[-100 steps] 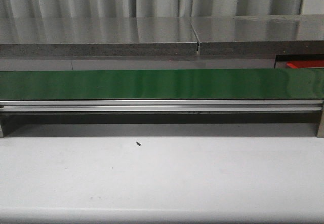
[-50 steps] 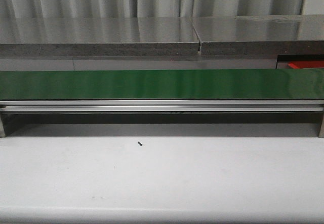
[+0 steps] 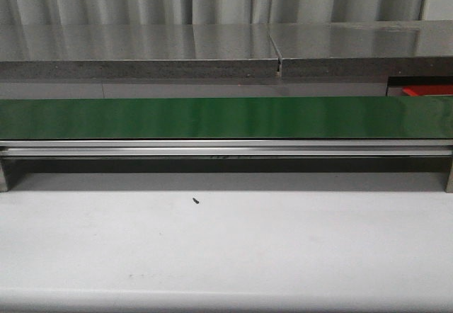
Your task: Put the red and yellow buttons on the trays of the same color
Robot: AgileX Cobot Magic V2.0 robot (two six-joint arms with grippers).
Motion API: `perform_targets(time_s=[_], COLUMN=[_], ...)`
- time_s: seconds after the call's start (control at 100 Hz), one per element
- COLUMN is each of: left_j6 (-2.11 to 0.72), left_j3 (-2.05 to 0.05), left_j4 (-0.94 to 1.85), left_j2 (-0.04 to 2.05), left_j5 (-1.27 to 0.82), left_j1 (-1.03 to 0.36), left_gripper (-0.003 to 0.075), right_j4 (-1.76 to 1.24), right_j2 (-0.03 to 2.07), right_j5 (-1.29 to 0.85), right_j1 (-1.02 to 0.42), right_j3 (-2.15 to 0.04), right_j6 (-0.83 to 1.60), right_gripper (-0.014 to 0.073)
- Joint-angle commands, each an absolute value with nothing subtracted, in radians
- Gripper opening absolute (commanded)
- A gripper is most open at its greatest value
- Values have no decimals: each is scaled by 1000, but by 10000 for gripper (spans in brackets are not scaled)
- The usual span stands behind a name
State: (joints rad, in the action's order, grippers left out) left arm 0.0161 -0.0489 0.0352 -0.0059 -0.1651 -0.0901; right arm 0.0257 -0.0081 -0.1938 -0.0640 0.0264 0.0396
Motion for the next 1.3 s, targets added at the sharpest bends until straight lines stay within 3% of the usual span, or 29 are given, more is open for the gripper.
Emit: perform_targets(time_s=[0.0,1.29], left_j6=[69,106], left_j3=[-39,10], left_j4=[0,-70], left_j2=[-38,-40], left_j5=[-68,-30], left_j1=[-81,-87], left_gripper=[-19,-19], right_j4=[34,34], right_j2=[-24,-24], right_j5=[-112,-112], right_j1=[-63,-63], right_j3=[27,27], right_j6=[40,40], right_gripper=[-117,-117])
